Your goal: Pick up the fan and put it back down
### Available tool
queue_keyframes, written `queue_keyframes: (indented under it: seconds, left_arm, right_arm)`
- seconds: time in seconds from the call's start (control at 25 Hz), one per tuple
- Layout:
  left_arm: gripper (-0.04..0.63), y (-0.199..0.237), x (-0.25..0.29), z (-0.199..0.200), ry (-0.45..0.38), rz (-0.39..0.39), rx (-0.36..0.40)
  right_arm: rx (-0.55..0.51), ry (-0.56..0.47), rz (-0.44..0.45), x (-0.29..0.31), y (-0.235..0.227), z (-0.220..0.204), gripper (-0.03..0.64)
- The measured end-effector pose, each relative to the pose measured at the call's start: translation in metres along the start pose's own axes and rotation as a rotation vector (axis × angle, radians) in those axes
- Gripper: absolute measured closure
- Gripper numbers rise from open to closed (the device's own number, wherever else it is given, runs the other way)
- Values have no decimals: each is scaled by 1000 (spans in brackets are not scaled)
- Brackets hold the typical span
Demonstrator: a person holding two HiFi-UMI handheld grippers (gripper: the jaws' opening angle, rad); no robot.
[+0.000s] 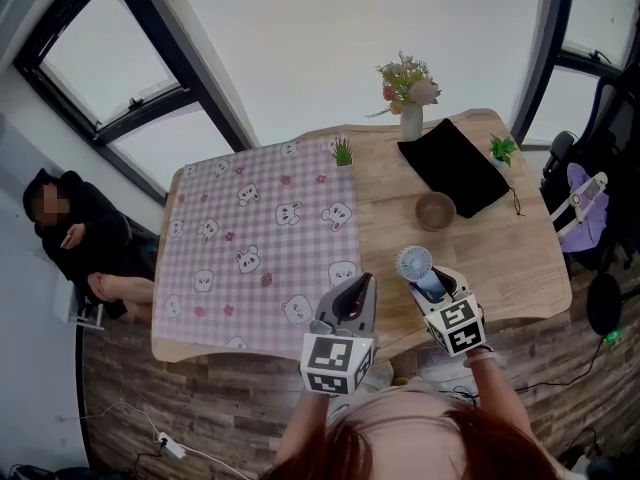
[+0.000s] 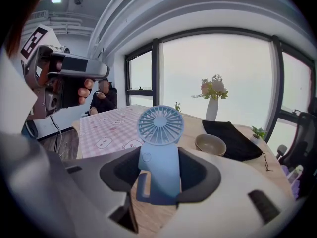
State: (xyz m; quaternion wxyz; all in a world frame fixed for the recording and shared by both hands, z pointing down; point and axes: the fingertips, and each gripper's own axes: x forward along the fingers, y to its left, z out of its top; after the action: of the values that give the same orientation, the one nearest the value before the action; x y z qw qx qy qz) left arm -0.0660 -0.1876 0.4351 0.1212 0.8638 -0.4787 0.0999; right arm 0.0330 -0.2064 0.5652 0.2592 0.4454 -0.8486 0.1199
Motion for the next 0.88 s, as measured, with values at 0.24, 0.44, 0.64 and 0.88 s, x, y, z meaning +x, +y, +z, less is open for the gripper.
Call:
queue_keyframes:
  seconds: [0.24, 0.44, 0.64, 0.88]
  left_arm:
    - [584, -12, -8, 1, -7, 0, 9]
    - [584, -20, -13, 1, -12, -1, 16]
    - [584, -28, -18, 1, -21, -2, 20]
    - [584, -37, -27, 4, -33, 2, 27]
  right_arm:
    - [1, -48, -3, -19, 5, 14, 402]
    - [6, -89, -14, -36, 5, 24, 402]
    - [4, -134, -15, -52, 10, 34, 402]
    - [5, -177, -8, -71, 18, 45, 402]
